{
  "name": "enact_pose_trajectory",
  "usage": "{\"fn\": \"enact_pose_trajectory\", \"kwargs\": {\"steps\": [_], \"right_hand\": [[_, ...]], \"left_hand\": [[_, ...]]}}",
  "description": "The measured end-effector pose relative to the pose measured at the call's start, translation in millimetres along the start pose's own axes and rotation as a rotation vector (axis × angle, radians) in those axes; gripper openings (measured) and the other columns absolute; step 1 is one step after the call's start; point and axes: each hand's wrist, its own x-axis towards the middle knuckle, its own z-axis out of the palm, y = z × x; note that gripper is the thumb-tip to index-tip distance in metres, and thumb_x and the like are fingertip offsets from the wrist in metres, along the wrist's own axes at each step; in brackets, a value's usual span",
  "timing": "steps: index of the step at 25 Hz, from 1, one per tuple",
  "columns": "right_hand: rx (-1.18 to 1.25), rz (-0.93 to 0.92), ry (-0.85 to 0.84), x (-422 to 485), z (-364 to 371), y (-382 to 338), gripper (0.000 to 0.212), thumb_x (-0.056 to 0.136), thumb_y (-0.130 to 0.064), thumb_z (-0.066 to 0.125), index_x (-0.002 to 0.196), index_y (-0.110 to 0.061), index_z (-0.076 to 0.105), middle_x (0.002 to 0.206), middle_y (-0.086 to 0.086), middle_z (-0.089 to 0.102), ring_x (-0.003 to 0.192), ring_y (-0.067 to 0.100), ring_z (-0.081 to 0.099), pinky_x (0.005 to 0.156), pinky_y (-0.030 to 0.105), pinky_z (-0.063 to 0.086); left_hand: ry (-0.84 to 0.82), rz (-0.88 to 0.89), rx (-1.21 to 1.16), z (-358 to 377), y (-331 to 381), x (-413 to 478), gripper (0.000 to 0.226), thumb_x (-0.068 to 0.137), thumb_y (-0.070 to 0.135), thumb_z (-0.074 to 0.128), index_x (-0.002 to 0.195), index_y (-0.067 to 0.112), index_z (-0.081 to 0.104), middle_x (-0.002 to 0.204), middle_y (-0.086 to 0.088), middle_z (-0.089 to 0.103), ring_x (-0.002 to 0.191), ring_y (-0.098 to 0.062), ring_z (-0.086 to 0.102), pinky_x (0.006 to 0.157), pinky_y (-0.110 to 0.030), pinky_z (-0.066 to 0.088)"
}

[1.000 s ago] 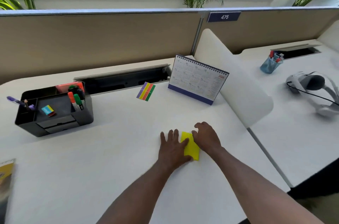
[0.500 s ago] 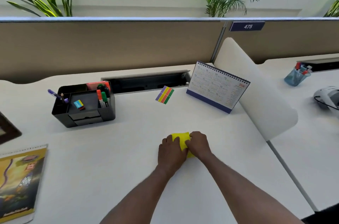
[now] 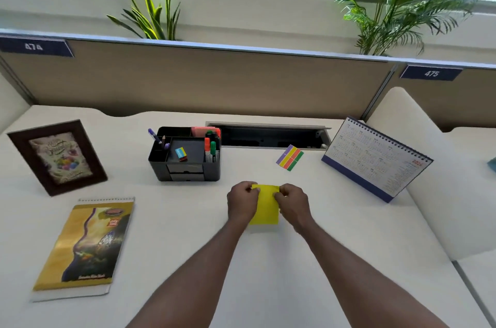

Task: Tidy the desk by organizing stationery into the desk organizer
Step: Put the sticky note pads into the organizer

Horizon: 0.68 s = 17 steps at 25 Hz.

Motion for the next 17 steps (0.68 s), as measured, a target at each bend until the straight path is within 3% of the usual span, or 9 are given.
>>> {"fn": "enact_pose_trajectory", "kwargs": {"steps": [3,6,11,17], "right_hand": [[-0.005,-0.227,0.059,15,14,-54,0.009,0.084,-0.012,0.059,0.091,-0.012,0.065,0.081,0.004,0.067,0.074,0.023,0.063,0.064,0.034,0.054],[-0.035,-0.438,0.141,28,25,-116,0.033,0.087,-0.009,0.06,0.119,-0.015,0.06,0.087,0.002,0.068,0.073,0.019,0.064,0.066,0.028,0.051],[0.014,-0.64,0.208,59,62,-208,0.021,0.087,-0.007,0.058,0.104,-0.016,0.067,0.085,0.006,0.071,0.073,0.022,0.066,0.069,0.035,0.055],[-0.075,-0.673,0.171,103,115,-261,0.013,0.089,-0.013,0.057,0.097,-0.017,0.067,0.08,0.007,0.073,0.071,0.025,0.066,0.068,0.033,0.054]], "left_hand": [[0.081,0.124,0.017,-49,21,27,0.019,0.085,0.019,0.066,0.101,0.013,0.073,0.095,-0.001,0.072,0.09,-0.018,0.066,0.078,-0.031,0.053],[0.186,0.246,0.062,-104,51,56,0.017,0.081,0.021,0.07,0.098,0.017,0.074,0.087,0.002,0.073,0.081,-0.012,0.066,0.074,-0.028,0.053],[0.385,0.359,0.122,-188,88,107,0.013,0.08,0.024,0.071,0.092,0.02,0.075,0.081,0.003,0.074,0.08,-0.015,0.068,0.076,-0.029,0.054],[0.472,0.34,0.176,-238,78,162,0.01,0.082,0.024,0.07,0.089,0.02,0.074,0.082,0.002,0.074,0.079,-0.016,0.069,0.077,-0.033,0.055]]}}
